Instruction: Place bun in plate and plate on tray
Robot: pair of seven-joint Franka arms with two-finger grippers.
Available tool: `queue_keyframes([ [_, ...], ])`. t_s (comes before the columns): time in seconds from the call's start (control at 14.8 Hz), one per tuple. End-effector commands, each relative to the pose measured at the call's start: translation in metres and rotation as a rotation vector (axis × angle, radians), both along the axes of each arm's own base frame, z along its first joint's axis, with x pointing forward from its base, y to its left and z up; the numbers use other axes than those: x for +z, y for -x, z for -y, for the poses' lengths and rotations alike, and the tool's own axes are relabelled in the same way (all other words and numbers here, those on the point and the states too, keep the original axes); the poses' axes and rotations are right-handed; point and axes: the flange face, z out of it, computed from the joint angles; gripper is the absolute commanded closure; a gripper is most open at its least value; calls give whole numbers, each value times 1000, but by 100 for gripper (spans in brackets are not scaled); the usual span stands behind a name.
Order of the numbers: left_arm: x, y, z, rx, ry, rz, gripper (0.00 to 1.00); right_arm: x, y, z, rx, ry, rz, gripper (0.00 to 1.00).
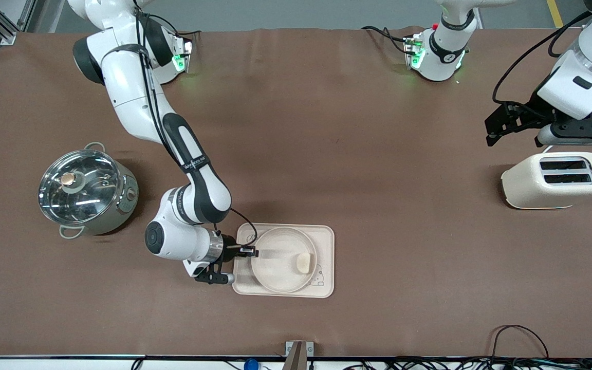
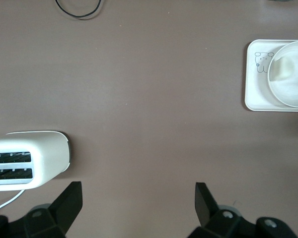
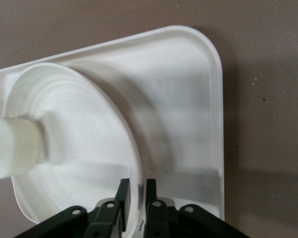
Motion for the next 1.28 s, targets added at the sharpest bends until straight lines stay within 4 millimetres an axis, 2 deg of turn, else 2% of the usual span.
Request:
queue_keyframes([
  [0.0, 5, -2, -1, -10, 12, -10, 0, 9, -8, 9, -13, -17, 8, 59],
  [0.07, 5, -2, -2, -8, 12, -10, 0, 17, -9, 8, -14, -21, 16, 50],
  [0.13, 6, -2, -2, -8, 12, -9, 0, 30, -11, 9, -7, -15, 35, 28],
  [0.2, 6, -2, -2, -8, 12, -9, 0, 45, -12, 6, 11, 1, 61, 0],
  [0.4, 5, -3, -2, -8, 12, -10, 0, 103, -13, 14, 92, 64, 86, 0],
  [0.54, 6, -2, -2, -7, 12, -9, 0, 133, -24, 51, 78, 92, 111, 0],
  [0.61, 5, -3, -2, -7, 12, -10, 0, 159, -22, 62, 116, 106, 107, 0],
  [0.67, 6, -2, -2, -7, 12, -9, 0, 172, -14, 71, 174, 147, 63, 0],
  [0.74, 6, -2, -2, -8, 12, -8, 0, 201, -10, 89, 197, 224, 55, 0],
  [0.81, 6, -2, -2, -7, 12, -9, 0, 244, -6, 103, 204, 291, 98, 0],
  [1.01, 6, -2, -2, -8, 12, -9, 0, 324, 28, 149, 213, 409, 62, 0],
  [1.21, 5, -3, -6, -65, -7, -7, 0, 382, 65, 198, 168, 422, 17, 0],
])
